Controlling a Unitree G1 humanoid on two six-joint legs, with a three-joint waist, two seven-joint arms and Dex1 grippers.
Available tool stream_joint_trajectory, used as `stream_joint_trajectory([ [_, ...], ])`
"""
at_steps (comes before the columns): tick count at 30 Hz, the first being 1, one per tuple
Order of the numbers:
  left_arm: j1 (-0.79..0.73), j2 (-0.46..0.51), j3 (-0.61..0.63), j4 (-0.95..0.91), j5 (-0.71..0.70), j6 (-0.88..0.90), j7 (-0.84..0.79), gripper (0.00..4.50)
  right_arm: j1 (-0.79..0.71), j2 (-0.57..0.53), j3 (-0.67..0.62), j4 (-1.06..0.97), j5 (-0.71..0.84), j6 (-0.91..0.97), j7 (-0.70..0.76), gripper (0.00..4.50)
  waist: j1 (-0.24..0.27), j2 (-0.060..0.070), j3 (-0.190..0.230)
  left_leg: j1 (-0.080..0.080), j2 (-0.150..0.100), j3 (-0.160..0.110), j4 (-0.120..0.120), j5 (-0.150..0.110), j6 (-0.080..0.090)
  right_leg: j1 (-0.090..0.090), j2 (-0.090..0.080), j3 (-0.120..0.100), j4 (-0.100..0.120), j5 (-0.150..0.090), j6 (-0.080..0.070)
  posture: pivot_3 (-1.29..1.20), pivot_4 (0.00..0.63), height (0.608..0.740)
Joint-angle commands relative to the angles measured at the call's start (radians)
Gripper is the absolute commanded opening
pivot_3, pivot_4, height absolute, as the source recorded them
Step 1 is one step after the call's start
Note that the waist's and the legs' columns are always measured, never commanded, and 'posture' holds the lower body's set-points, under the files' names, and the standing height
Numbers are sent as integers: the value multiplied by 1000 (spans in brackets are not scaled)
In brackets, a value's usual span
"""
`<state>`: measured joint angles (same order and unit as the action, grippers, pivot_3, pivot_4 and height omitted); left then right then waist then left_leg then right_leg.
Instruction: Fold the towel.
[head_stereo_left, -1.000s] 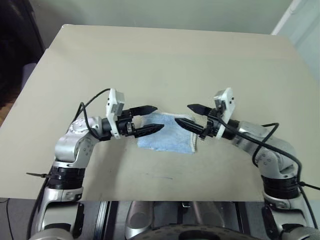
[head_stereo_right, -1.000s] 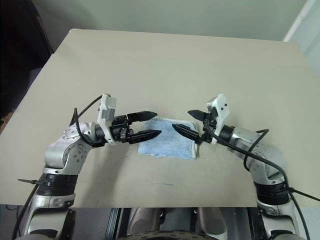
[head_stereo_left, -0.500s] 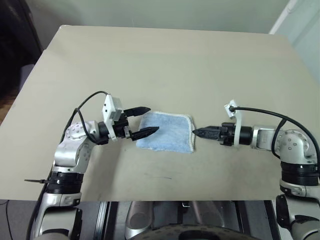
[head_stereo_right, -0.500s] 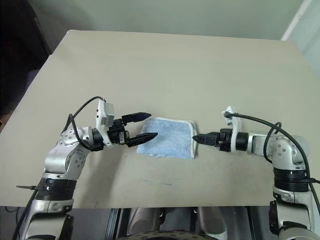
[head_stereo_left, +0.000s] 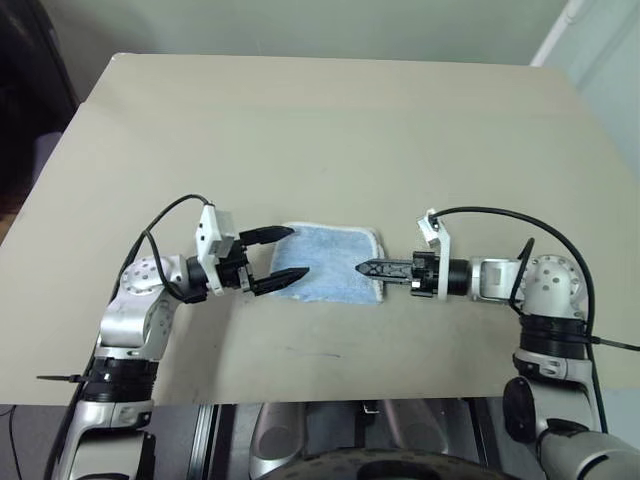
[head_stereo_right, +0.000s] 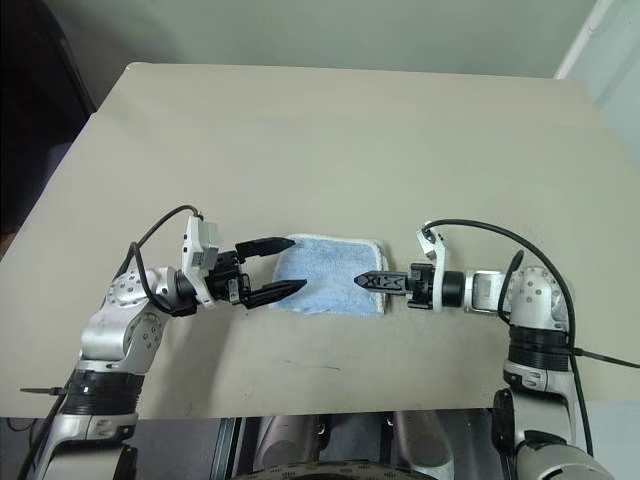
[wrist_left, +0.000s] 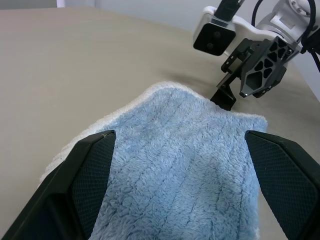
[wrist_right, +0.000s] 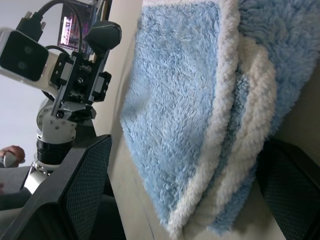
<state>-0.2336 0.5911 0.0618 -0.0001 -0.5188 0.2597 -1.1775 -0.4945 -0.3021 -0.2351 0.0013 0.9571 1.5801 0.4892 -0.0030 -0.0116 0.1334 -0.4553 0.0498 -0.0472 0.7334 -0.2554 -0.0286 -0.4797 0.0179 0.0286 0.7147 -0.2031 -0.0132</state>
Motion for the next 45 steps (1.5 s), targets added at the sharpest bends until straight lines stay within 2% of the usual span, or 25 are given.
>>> stream_joint_trajectory([
  [1, 7, -2, 8, -20, 0, -26, -3, 4469, -2, 22, -6, 36, -16, -6, -9, 4500, -1, 0, 0, 0, 0, 0, 0, 0, 0, 0, 0, 0, 0, 0, 0, 0, 150, 697],
  [8, 3, -4, 2, -15, 5, -33, 0, 4469, 15, 76, 4, 24, -13, -1, -16, 4500, -9, 0, 0, 1, 3, 1, 0, 0, 0, -1, 2, 0, 0, 0, 0, 0, 150, 697],
  [9, -2, -7, 0, -9, 10, -39, 0, 4492, 16, 79, 9, 27, -20, -6, -17, 4324, -10, 0, 0, 2, 4, 1, 0, 0, 0, -1, 3, 0, 0, 0, 0, 0, 150, 697],
  [11, -9, -11, -3, 0, 16, -49, 0, 4500, 19, 84, 14, 32, -32, -13, -18, 3903, -10, 0, 0, 2, 5, 0, 0, 0, -1, -2, 5, 0, 0, 0, 0, 0, 150, 697],
  [16, -14, -18, -4, 10, 29, -63, 0, 4500, 24, 78, 16, 26, -42, -18, -8, 2144, -9, 0, 0, 0, 8, 1, 0, -1, -2, -4, 7, 0, 0, 5, -10, 0, 150, 697],
  [22, -22, -26, -8, 26, 44, -71, 6, 4500, 27, 69, 1, 16, -42, -14, -4, 171, -9, -2, -1, 2, 10, 2, 1, -2, -3, -1, 8, 0, 0, 5, -10, 0, 150, 697],
  [23, -24, -28, -10, 32, 51, -77, 8, 4500, 28, 70, -2, 13, -40, -12, -5, 58, -9, -2, -1, 3, 10, 2, 1, -1, -2, 0, 8, 0, 0, 3, -7, 0, 150, 697],
  [25, -28, -31, -13, 43, 59, -87, 8, 4500, 32, 76, -12, 2, -33, -9, -10, 58, -8, -2, -1, 2, 10, 2, 1, 0, -1, 0, 8, 0, 0, 1, -3, 0, 150, 697],
  [32, -65, -45, 0, 81, 58, -96, 14, 4500, 18, 99, -119, -88, 31, 32, -52, 58, 0, -1, -1, 0, 10, 0, 1, -1, -2, -3, 9, 0, 0, 2, -3, 0, 150, 697],
  [33, -69, -47, 1, 84, 57, -96, 14, 4500, 18, 101, -128, -94, 39, 34, -60, 58, 0, -1, -1, -2, 10, 1, 1, -1, -2, -4, 9, 0, 0, 4, -8, 0, 150, 697],
  [34, -70, -47, 2, 86, 57, -96, 13, 4500, 19, 103, -130, -96, 43, 34, -65, 58, 0, -1, -1, -2, 11, 1, 1, -1, -2, -5, 9, 0, 0, 7, -12, 0, 150, 697],
  [45, -72, -48, 2, 89, 58, -97, 12, 4500, 21, 104, -136, -94, 85, 34, -111, 58, 0, -1, -1, -6, 12, 3, 1, -3, -5, -10, 10, 0, 0, 5, -12, 0, 150, 697],
])
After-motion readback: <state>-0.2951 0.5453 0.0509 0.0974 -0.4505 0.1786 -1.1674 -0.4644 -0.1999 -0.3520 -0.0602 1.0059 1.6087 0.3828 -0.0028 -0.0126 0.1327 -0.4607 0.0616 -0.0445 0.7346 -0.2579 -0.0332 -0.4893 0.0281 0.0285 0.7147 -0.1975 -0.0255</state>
